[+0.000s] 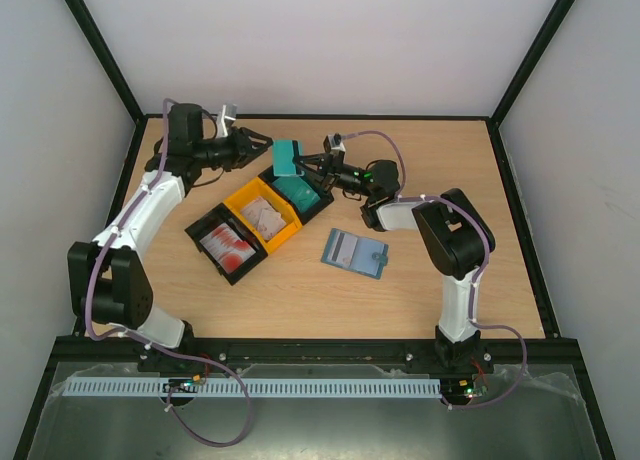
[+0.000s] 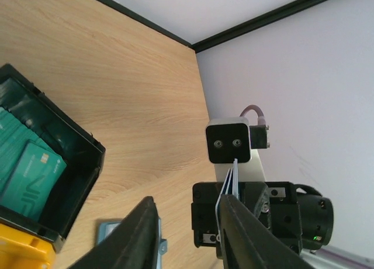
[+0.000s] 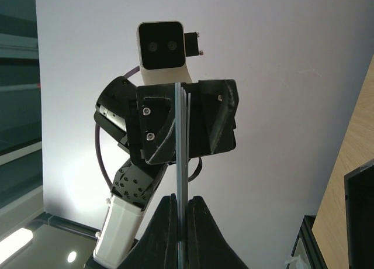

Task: Put the credit cards into the card holder
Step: Pick up the credit card from the storage box.

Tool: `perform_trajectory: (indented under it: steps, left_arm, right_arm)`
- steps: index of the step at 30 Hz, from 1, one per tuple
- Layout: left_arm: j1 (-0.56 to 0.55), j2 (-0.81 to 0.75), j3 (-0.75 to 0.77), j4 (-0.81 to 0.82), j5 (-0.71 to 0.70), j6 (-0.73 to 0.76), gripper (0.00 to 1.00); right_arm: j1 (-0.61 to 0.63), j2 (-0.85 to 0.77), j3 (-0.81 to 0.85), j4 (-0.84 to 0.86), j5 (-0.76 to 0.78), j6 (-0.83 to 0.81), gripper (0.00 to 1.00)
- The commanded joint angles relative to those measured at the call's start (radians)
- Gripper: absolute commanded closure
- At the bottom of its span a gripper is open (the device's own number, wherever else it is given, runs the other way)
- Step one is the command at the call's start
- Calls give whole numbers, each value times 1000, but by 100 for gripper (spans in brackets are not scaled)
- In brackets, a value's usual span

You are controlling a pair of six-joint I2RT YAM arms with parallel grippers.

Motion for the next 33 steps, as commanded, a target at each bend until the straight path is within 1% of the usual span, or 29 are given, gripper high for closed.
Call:
perform_trajectory:
  steps: [1,4,8,11,16,20,21,22,25,27,33]
  left_arm:
    - [-5,8,11,-21,16,24,72]
    - [-5,13,11,-30,10,26,79]
    - [-6,21,11,-36,10,27,82]
    - [-13,25,10,-38,15,27,81]
    - [-38,40,3,-35,72,22,74]
    - [-53,39,-14,-7,120,1,73]
    - [-54,38,-17,-4,125,-3,74]
    - [-54,38,-20,-2,127,-7,77]
    - [-52,41,-26,8,120,-18,90]
    - [-50,50,-30,15,108,-31,96]
    - [-44,87,-52,37,93,-60,98]
  right_arm:
    - [7,10,8,28,-22,-17,98]
    - [7,10,8,29,-22,-16,98]
    - [7,10,11,34,-22,-12,98]
    - [7,11,15,33,-25,-11,98]
    - [7,21,29,28,-17,-7,98]
    - [7,30,42,-5,6,-17,98]
    - [7,32,46,-19,12,-26,98]
    - [7,33,50,-34,19,-32,98]
    - [7,40,54,-82,35,-54,98]
    - [7,48,50,-102,43,-54,97]
    - [7,73,15,-102,64,-39,95]
